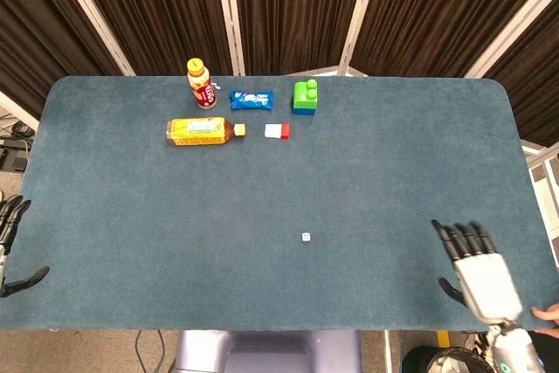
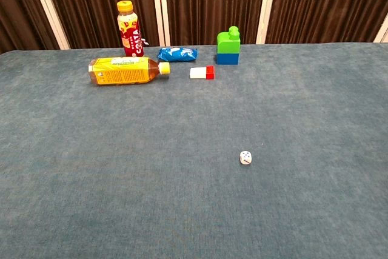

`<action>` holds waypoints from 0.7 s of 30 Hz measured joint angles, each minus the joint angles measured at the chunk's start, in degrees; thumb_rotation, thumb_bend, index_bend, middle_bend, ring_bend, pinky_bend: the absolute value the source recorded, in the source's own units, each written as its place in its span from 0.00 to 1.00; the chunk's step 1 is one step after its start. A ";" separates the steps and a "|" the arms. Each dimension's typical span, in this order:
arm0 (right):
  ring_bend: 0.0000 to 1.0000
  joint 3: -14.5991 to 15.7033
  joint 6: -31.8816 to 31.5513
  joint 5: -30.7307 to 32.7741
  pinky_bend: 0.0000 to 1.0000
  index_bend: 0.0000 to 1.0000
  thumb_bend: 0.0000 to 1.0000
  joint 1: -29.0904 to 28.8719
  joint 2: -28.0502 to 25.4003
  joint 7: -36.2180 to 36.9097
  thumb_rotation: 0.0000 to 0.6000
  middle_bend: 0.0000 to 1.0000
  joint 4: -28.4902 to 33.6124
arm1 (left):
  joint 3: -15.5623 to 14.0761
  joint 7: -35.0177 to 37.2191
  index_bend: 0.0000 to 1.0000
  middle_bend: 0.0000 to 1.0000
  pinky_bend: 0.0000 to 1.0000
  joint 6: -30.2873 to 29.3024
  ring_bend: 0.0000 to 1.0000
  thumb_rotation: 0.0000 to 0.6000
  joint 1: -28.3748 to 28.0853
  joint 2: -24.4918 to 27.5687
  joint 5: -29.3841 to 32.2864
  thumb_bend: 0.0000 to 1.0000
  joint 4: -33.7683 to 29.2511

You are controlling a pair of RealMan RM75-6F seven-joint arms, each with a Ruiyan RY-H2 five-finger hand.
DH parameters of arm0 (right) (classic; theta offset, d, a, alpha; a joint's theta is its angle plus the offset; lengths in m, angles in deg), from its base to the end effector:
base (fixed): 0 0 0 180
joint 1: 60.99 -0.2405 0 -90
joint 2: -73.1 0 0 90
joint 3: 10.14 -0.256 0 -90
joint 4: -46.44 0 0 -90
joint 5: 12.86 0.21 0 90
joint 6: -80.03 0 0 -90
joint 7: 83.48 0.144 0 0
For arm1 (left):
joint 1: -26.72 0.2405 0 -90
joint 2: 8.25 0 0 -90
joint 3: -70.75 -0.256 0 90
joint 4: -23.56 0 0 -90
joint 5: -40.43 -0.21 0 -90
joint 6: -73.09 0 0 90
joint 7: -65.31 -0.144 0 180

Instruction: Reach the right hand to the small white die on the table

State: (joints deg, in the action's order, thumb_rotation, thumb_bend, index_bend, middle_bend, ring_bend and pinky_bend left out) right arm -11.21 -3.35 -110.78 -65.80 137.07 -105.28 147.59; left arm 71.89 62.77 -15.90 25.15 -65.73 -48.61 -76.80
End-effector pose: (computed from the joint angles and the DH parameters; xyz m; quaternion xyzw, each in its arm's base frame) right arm -0.2548 -0.1677 0.1312 0.7018 -0.2692 0.3515 0.5580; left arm -0.2925 0.1562 0.1846 -0.5963 -0.3756 -0.3876 0.5943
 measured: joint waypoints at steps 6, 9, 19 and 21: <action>0.72 -0.38 14.33 1.06 1.00 0.00 0.91 -7.44 0.59 -2.30 1.00 0.67 1.19 | 0.76 -1.13 0.00 0.00 0.00 1.21 0.00 1.00 -0.61 -0.88 2.12 0.00 0.65; 0.72 -0.23 22.51 1.86 1.00 0.00 0.92 -11.83 1.03 -2.25 1.00 0.67 1.83 | 1.05 -2.01 0.00 0.00 0.00 2.46 0.00 1.00 -1.06 -1.62 3.60 0.00 1.35; 0.72 -0.33 37.01 4.17 1.00 0.00 0.92 -23.51 7.16 -2.37 1.00 0.68 -0.57 | 1.83 -4.03 0.00 0.00 0.00 4.27 0.00 1.00 -2.00 -3.13 6.22 0.00 2.52; 0.72 -0.62 38.20 4.49 1.00 0.00 0.93 -24.86 8.77 -2.44 1.00 0.68 -1.77 | 1.90 -4.49 0.00 0.00 0.00 4.62 0.00 1.00 -2.15 -3.38 6.66 0.00 2.64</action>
State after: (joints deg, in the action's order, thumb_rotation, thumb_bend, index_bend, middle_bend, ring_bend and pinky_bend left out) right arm -11.83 34.86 -106.29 -90.66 145.85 -107.73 145.82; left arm 73.79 58.29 -11.28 23.00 -69.10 -41.95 -74.16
